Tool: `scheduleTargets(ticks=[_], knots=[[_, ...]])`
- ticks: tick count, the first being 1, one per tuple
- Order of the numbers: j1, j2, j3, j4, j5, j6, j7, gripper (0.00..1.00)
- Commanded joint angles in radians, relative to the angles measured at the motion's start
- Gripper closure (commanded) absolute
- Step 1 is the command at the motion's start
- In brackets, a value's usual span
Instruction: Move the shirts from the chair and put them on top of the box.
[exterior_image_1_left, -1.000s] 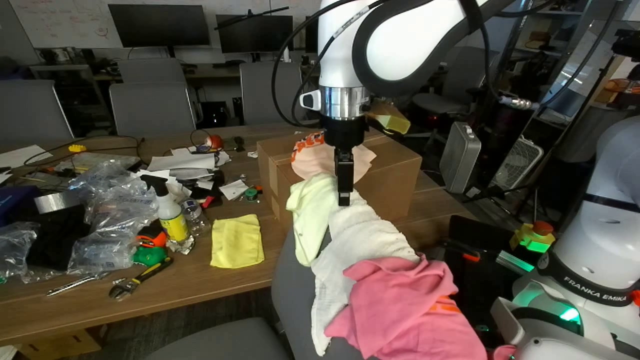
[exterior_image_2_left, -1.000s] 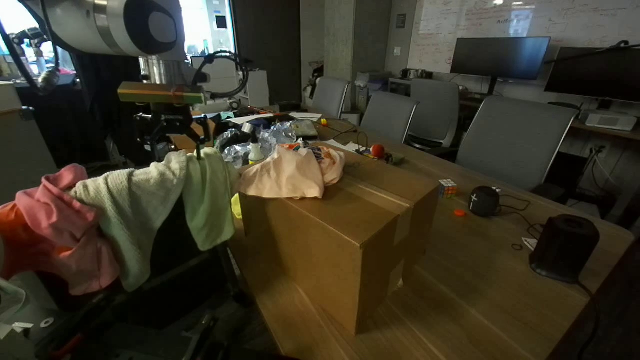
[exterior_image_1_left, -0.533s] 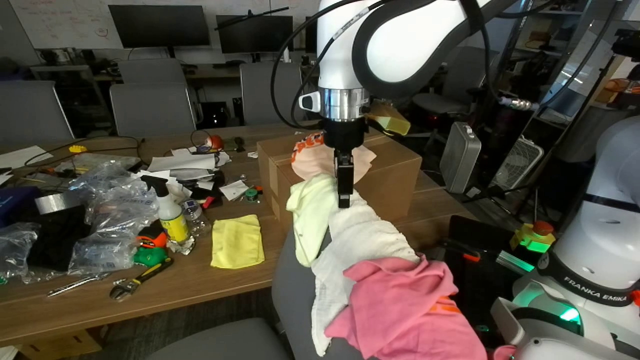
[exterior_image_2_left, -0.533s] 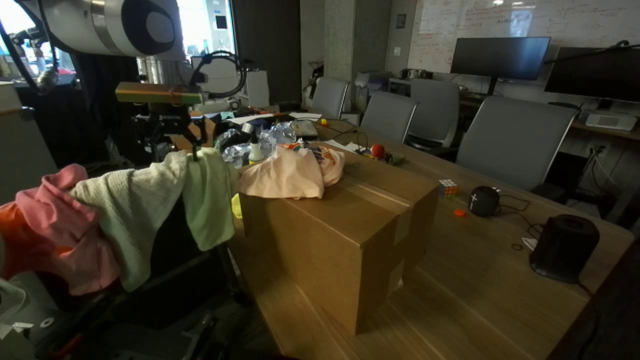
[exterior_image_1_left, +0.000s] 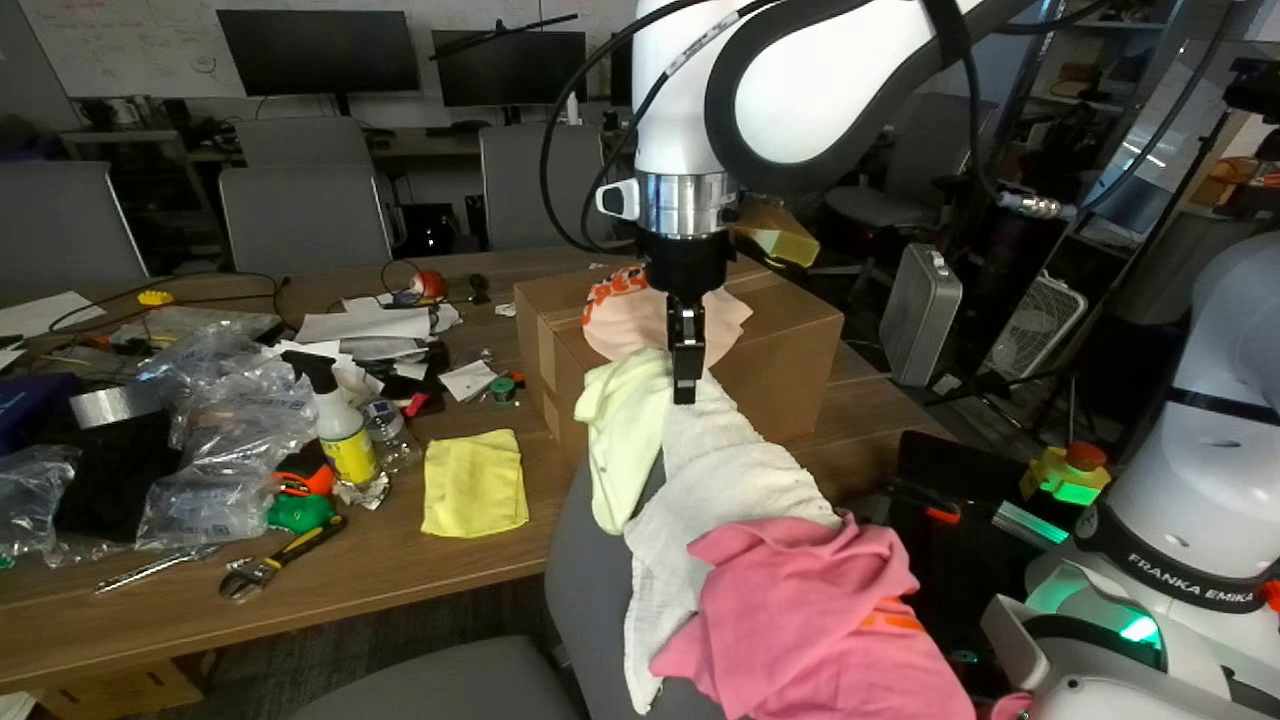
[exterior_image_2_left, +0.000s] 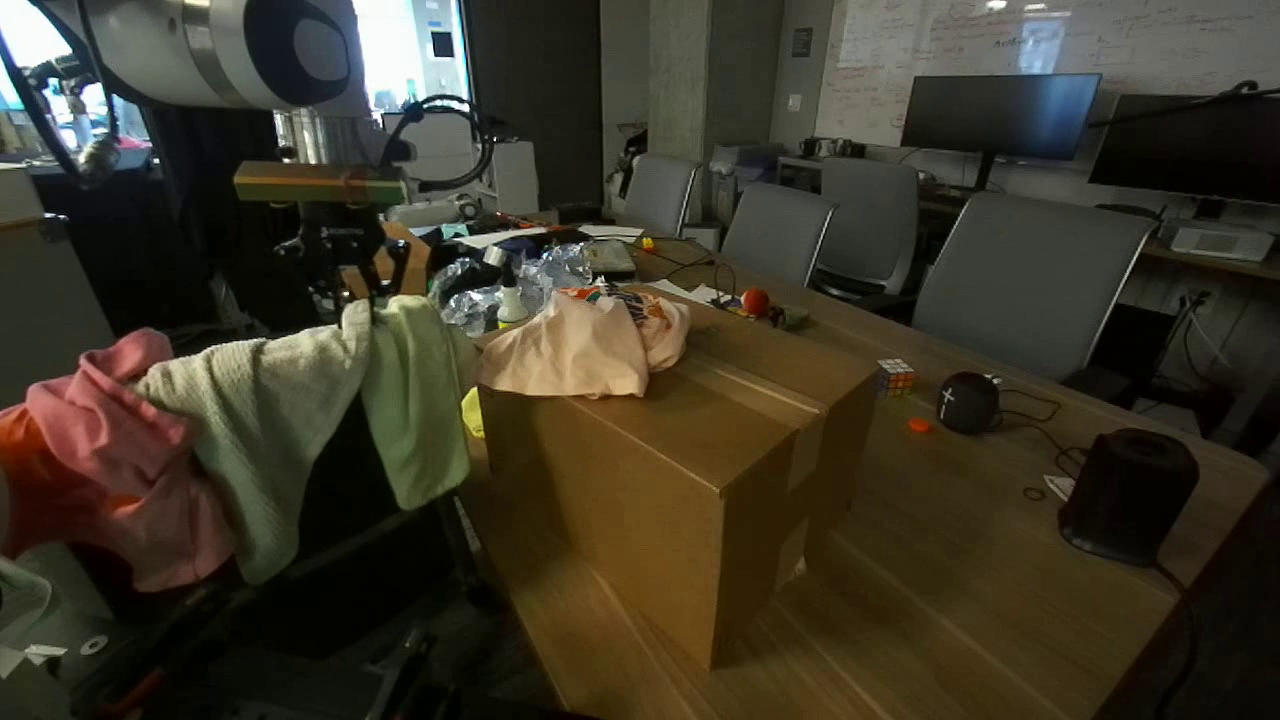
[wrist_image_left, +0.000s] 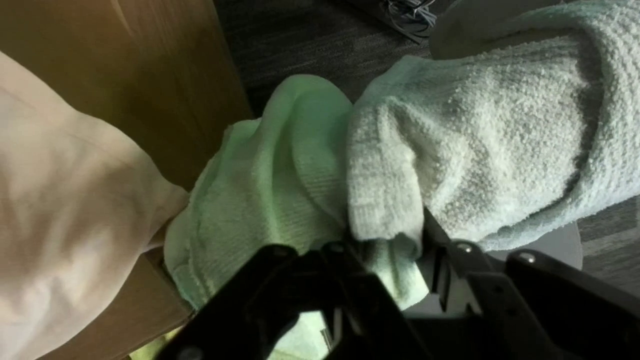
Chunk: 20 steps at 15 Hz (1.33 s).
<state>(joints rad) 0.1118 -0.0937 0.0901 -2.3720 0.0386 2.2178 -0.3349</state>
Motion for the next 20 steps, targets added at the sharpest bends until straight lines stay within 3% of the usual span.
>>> scheduleTargets(ticks=[1,11,20], knots=[[0.003,-0.014,0.005,0.010,-0.025,-0.016,0.031,0.98],[-0.008,-0.100,-0.002,0.004,-0.061,0.025,0.140,0.98],[-0.093,-0.252,-0.042,0.039,-0.099,0.005,0.346,0.98]])
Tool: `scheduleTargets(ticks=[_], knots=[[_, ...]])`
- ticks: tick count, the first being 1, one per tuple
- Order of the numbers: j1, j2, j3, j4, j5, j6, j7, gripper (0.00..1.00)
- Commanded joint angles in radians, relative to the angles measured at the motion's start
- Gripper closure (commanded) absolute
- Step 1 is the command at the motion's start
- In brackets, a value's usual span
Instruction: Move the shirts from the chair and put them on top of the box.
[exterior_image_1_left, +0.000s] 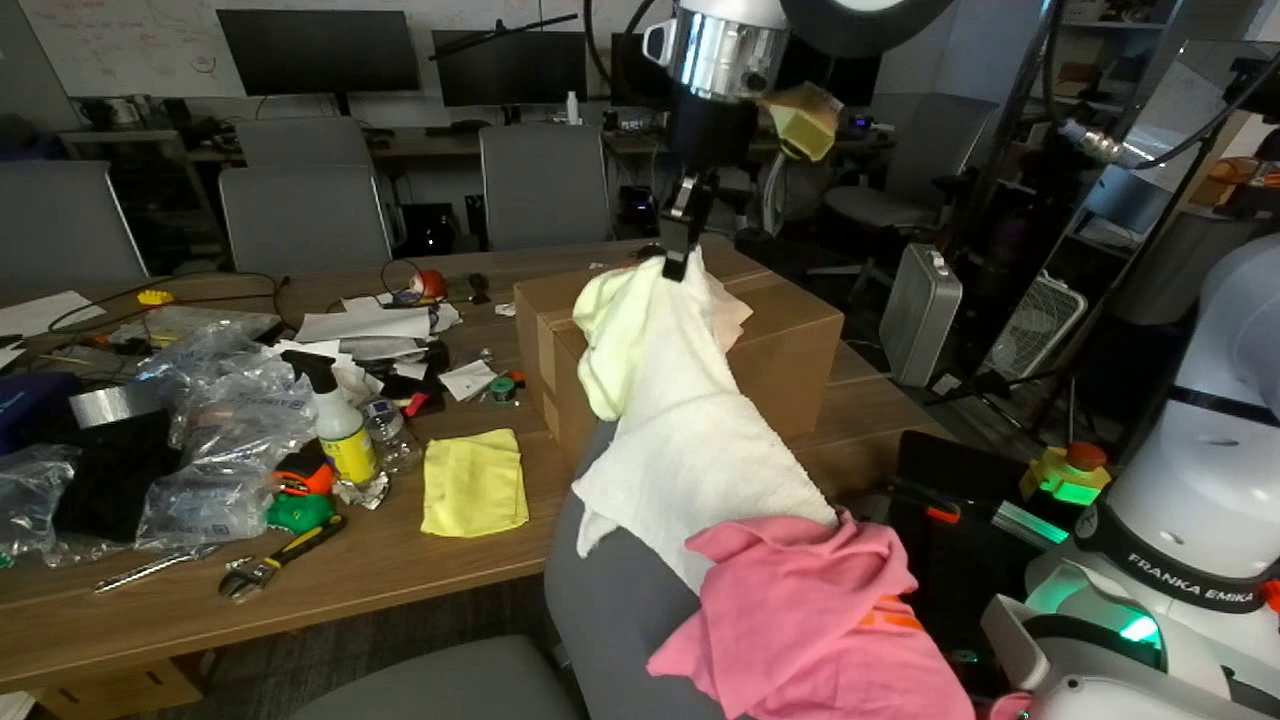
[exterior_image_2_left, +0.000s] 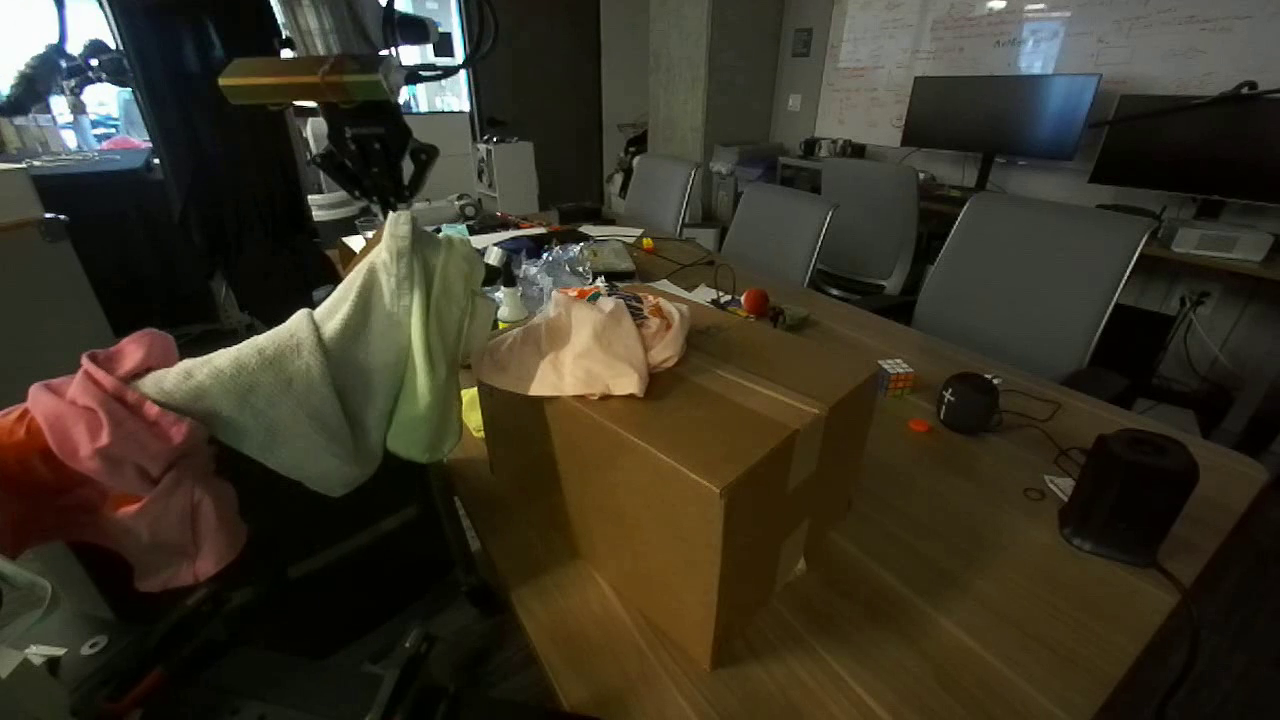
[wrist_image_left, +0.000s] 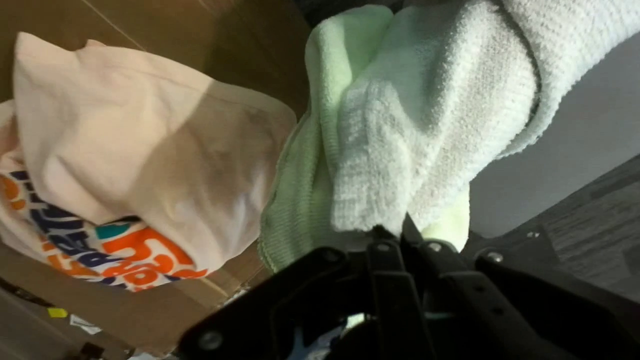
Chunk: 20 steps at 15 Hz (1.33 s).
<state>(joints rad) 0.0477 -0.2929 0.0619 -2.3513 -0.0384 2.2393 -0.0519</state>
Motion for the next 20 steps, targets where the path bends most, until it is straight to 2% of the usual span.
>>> scheduleTargets(ticks=[1,9,20], knots=[[-0.041,-0.063,-0.022,0.024,-0.019,-0.021,0.074,0.98],[-0.130,-0.108,-0.089,0.130,-0.007,-0.152,0.152,0.98],[-0.203,-0.103,-0.173,0.330,0.041,-0.361,0.255,0.98]])
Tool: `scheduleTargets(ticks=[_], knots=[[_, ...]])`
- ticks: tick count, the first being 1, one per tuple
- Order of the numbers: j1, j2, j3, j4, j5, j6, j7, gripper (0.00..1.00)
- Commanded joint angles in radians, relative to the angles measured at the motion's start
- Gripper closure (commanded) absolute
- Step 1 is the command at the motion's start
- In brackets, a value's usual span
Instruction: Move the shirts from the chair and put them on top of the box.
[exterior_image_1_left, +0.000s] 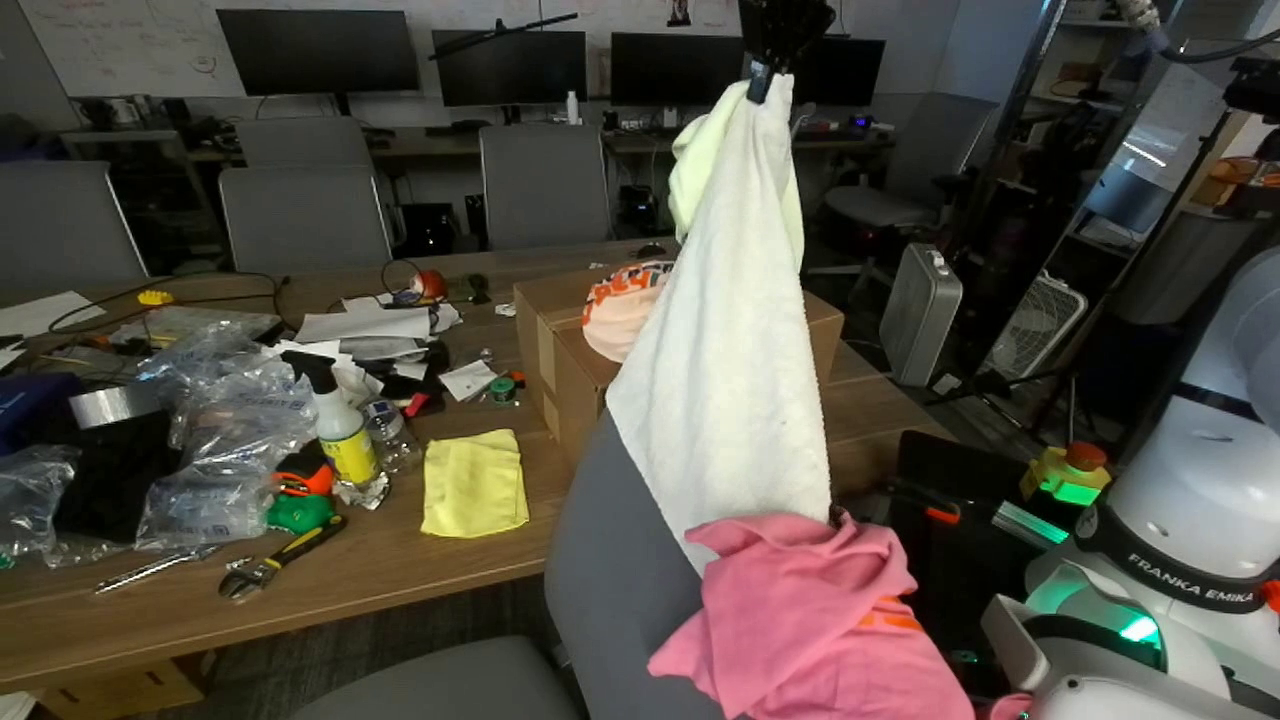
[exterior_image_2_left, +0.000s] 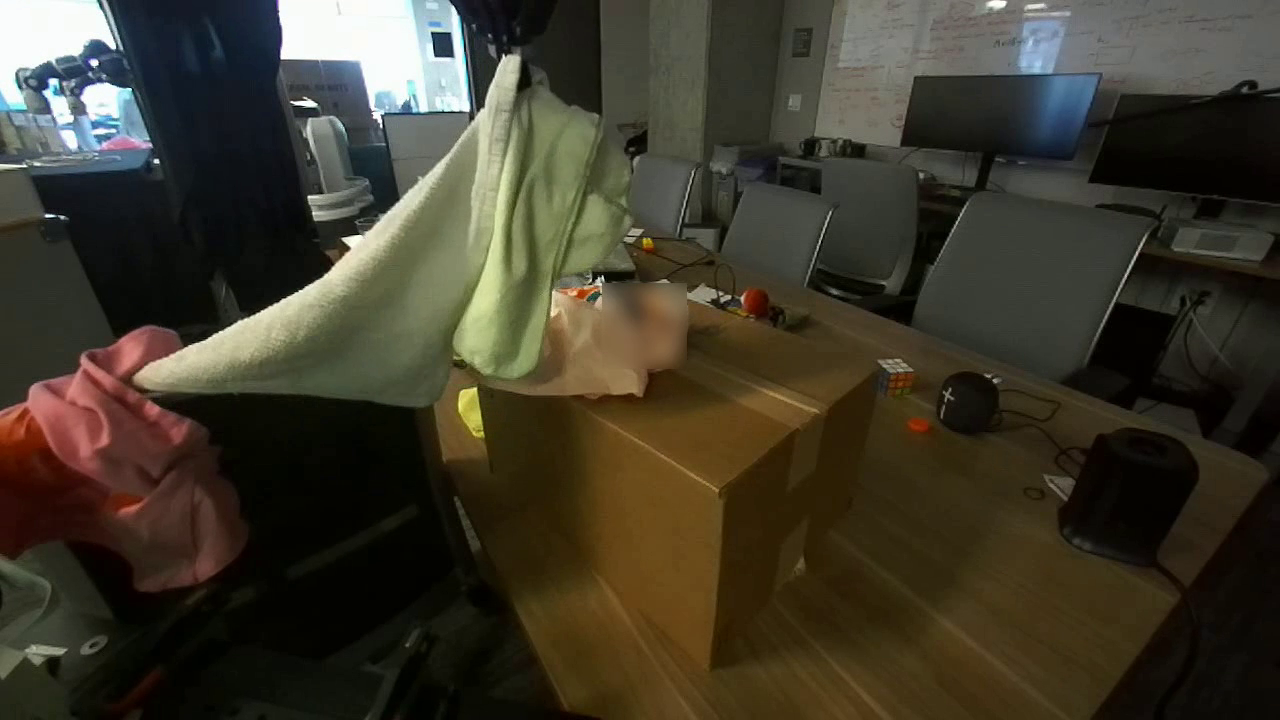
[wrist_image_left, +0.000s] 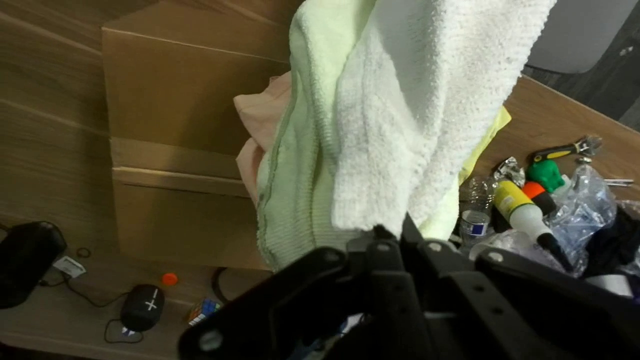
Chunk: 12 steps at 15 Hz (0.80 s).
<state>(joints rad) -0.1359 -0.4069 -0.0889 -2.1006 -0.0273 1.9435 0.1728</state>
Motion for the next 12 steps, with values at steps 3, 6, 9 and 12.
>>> scheduleTargets(ticks=[3,6,9,12], knots=[[-0.037,0.021,-0.043,0.132,0.042,-0.107,0.055,0.98],[-0.049,0.044,-0.058,0.196,0.050,-0.149,0.077,0.98],[-0.056,0.064,-0.068,0.259,0.064,-0.180,0.100,0.98],[-0.059,0.085,-0.082,0.322,0.085,-0.209,0.114,0.99]])
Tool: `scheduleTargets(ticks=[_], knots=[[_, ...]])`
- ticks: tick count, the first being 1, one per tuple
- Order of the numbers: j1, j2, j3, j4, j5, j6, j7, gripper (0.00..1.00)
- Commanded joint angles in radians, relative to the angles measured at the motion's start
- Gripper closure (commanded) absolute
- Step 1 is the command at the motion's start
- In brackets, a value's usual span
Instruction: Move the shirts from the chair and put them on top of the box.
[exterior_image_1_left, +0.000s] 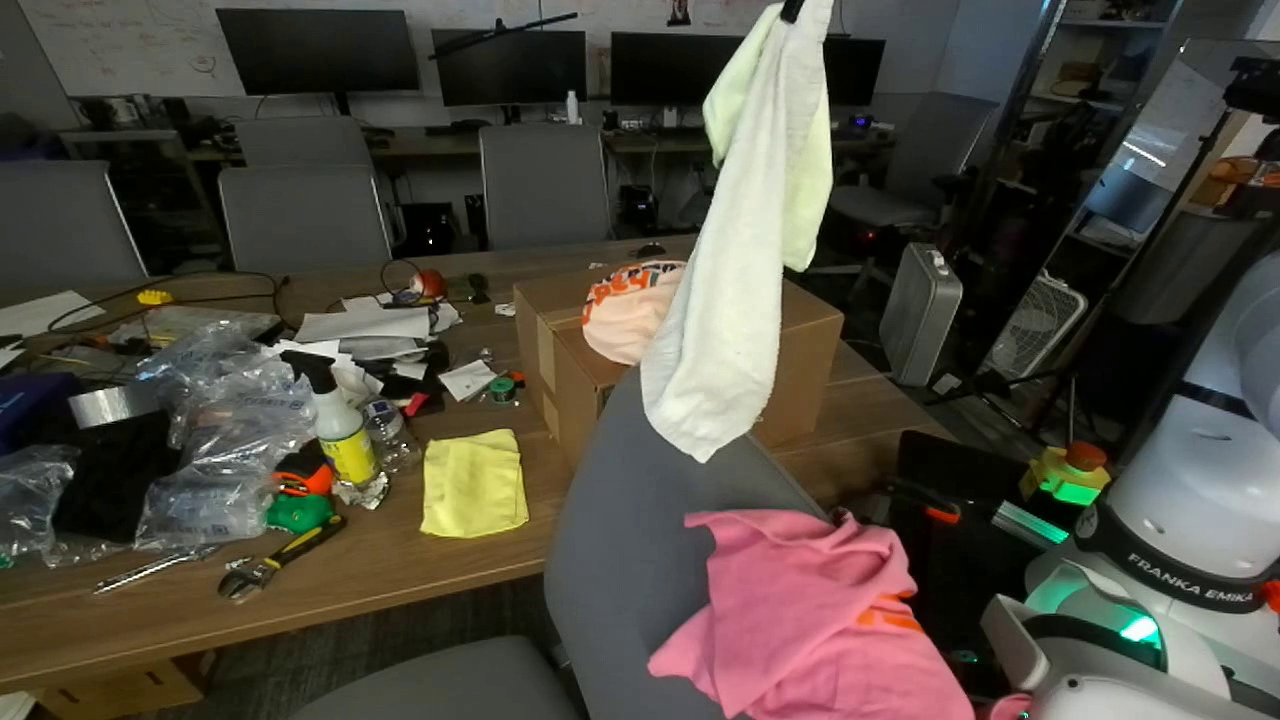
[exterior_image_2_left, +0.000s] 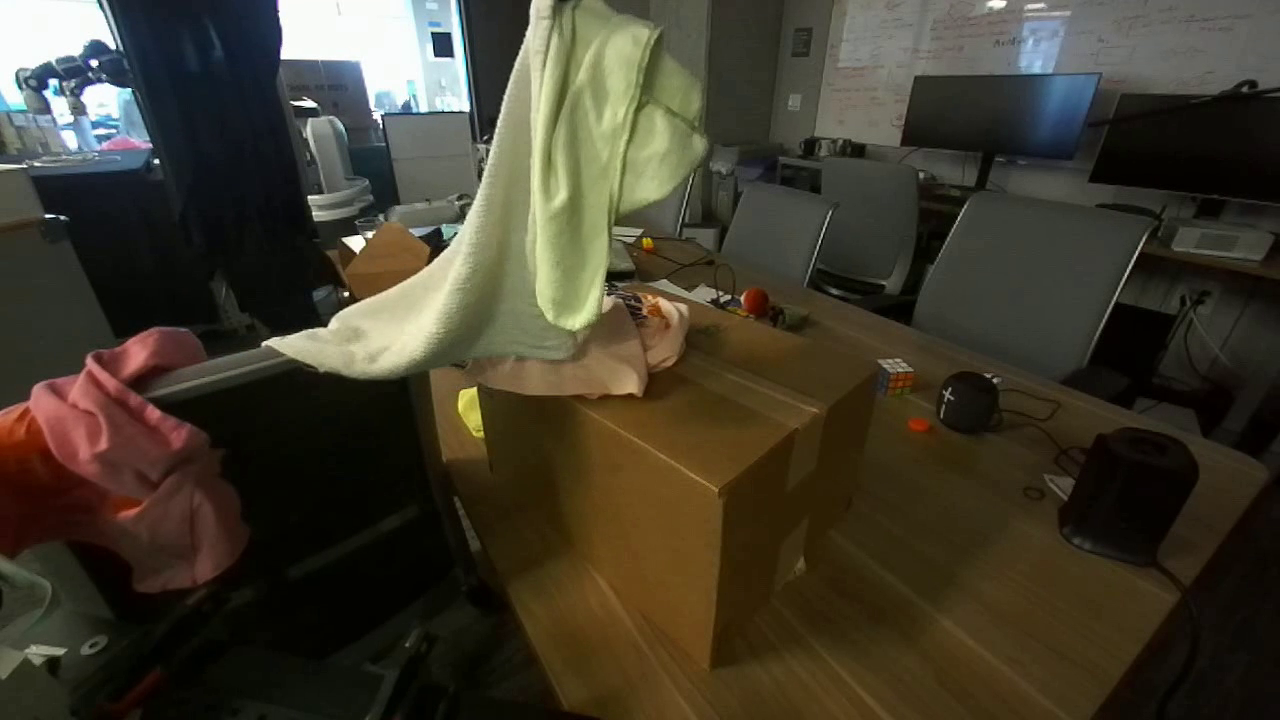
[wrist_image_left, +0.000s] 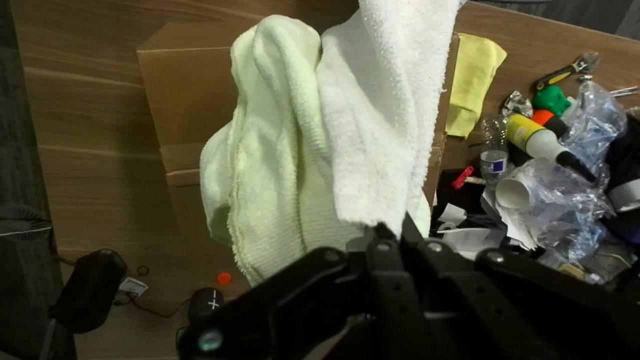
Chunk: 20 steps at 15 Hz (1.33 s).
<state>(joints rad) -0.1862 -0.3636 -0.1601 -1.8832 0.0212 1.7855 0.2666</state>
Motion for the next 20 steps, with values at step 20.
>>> scheduleTargets(ticks=[20], knots=[[0.016,0.218,-0.009,0.431,0.093,-0.202,0.052,0.98]])
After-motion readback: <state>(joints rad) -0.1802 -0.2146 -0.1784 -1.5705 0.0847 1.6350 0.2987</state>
